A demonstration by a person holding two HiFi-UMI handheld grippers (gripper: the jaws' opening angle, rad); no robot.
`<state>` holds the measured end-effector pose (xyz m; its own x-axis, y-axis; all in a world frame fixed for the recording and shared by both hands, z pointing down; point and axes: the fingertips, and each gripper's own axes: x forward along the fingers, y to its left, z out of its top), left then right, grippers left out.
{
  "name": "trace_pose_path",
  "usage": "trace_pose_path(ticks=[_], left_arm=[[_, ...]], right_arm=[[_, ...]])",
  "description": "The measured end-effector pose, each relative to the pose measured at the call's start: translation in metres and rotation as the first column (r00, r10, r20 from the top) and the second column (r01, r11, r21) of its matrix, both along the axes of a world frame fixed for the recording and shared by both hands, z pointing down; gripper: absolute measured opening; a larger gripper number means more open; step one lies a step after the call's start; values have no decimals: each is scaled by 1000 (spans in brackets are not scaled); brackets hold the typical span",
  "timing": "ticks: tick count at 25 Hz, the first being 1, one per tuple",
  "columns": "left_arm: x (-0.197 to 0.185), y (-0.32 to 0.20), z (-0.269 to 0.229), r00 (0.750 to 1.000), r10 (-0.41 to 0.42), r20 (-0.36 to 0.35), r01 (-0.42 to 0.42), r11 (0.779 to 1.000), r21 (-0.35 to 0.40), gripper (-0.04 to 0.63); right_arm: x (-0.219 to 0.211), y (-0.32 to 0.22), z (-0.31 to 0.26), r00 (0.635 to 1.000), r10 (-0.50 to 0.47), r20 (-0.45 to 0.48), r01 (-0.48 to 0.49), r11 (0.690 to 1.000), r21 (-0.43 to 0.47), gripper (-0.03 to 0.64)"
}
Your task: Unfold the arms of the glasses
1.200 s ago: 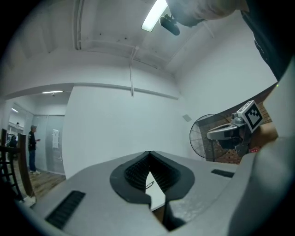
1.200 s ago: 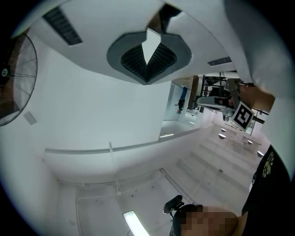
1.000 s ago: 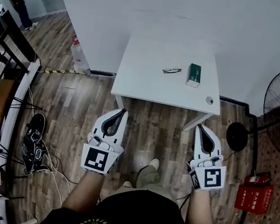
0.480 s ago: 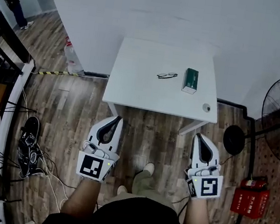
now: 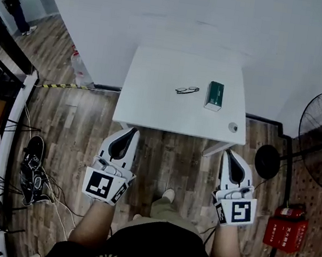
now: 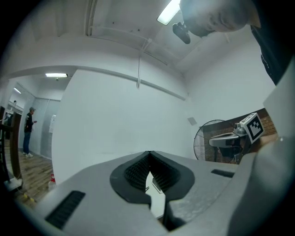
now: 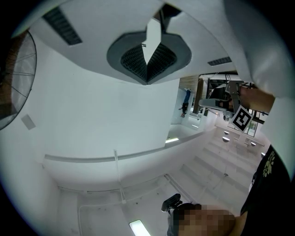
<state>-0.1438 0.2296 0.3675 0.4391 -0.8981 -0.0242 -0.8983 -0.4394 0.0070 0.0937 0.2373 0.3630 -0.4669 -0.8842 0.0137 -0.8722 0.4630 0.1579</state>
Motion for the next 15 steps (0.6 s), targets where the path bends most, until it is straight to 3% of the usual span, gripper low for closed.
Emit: trace_pose_path(ticks=[3, 15], left_arm=[[6, -13, -6, 1000, -11, -17, 11, 1000, 5, 6], [54, -80, -31, 998, -63, 29, 62, 997, 56, 6]], right_arm=[[10, -14, -8, 1000, -5, 4, 5, 1000, 17, -3], [60, -89, -22, 998, -58, 32, 56, 998, 42, -3]])
